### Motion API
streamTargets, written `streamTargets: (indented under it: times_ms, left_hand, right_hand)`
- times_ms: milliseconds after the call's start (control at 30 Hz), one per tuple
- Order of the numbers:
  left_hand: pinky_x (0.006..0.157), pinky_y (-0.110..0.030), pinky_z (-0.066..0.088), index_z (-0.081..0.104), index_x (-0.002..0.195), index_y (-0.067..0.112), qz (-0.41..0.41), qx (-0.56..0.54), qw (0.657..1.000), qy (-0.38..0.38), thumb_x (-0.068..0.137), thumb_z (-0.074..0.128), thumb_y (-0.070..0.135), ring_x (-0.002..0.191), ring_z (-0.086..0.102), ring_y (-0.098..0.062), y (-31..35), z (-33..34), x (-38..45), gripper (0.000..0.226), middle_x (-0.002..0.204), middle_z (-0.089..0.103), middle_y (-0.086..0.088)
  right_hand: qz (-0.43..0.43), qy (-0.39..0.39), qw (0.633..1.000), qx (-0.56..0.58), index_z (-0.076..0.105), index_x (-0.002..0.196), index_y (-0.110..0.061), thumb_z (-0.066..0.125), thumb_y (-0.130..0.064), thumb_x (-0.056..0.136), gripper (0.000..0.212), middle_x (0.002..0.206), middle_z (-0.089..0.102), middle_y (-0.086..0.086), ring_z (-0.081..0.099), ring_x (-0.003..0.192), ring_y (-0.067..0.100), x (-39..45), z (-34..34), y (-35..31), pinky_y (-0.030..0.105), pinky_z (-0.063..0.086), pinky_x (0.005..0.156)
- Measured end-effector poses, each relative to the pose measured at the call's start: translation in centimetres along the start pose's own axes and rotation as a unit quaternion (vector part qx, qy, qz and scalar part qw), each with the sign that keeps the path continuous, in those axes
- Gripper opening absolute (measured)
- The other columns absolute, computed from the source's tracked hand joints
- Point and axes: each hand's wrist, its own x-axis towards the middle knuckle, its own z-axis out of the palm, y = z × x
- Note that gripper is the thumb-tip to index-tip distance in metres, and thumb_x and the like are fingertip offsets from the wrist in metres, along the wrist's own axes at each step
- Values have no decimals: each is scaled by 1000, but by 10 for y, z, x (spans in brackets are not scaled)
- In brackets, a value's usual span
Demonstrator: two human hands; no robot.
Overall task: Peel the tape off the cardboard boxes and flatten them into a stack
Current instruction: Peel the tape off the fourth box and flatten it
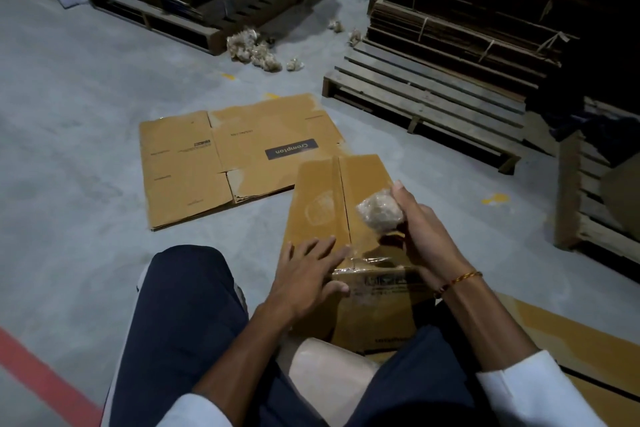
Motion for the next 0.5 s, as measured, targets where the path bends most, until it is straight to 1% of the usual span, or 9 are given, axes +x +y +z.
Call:
streamTargets:
  times_ms: [67, 133, 233, 300, 367, 433, 500]
  left_hand:
    - [121, -50, 8, 22, 156, 45, 3, -3, 1000, 26, 95, 39, 68, 150, 17, -21, 2, 2, 3, 68, 166, 20, 9]
    - [121, -49, 11, 29, 154, 44, 3, -9, 999, 38, 94, 39, 68, 148, 22, -20, 2, 1, 6, 65, 163, 27, 9]
    - [120, -49, 15, 36, 150, 43, 5, -13, 998, 65, 91, 36, 69, 144, 28, -21, -2, 0, 8, 64, 159, 36, 9]
    - [120, -52, 17, 41, 148, 42, 6, -18, 995, 96, 94, 44, 64, 143, 32, -21, -4, -2, 11, 58, 155, 41, 9]
    - [119, -51, 19, 47, 144, 41, 4, -32, 991, 127, 95, 52, 58, 141, 34, -20, -6, -9, 13, 53, 150, 47, 11]
    - [117, -49, 22, 54, 138, 41, 14, -73, 984, 162, 94, 54, 57, 137, 37, -17, -4, -19, 13, 47, 143, 53, 13]
    - [110, -47, 28, 63, 128, 39, 32, -131, 970, 204, 94, 49, 58, 127, 45, -15, 0, -30, 9, 41, 130, 62, 12]
  right_hand:
    - [4, -20, 999, -27, 73, 104, -9, 44, -57, 99, 56, 95, 78, 10, 73, 81, 19, -2, -4, -4, 29, 58, 76]
    - [16, -32, 999, -23, 72, 105, -7, 41, -58, 100, 60, 92, 77, 17, 75, 82, 26, -4, -4, -4, 34, 59, 76]
    - [25, -19, 997, -64, 70, 105, -5, 36, -64, 98, 68, 75, 71, 18, 75, 77, 36, -3, 1, -3, 35, 59, 66]
    - [15, -11, 997, -76, 69, 100, 0, 34, -64, 99, 73, 69, 66, 20, 74, 76, 41, -3, 5, -6, 35, 57, 64]
    - [-3, -11, 998, -67, 69, 95, 1, 34, -63, 100, 73, 68, 66, 22, 73, 78, 44, -4, 11, -14, 41, 58, 69]
    - [-19, -14, 998, -49, 71, 94, -2, 35, -62, 101, 71, 69, 67, 24, 73, 80, 46, -6, 18, -26, 46, 60, 73]
    - [-31, -22, 999, -27, 72, 92, -5, 36, -62, 101, 68, 68, 67, 23, 72, 77, 44, -10, 24, -38, 47, 61, 72]
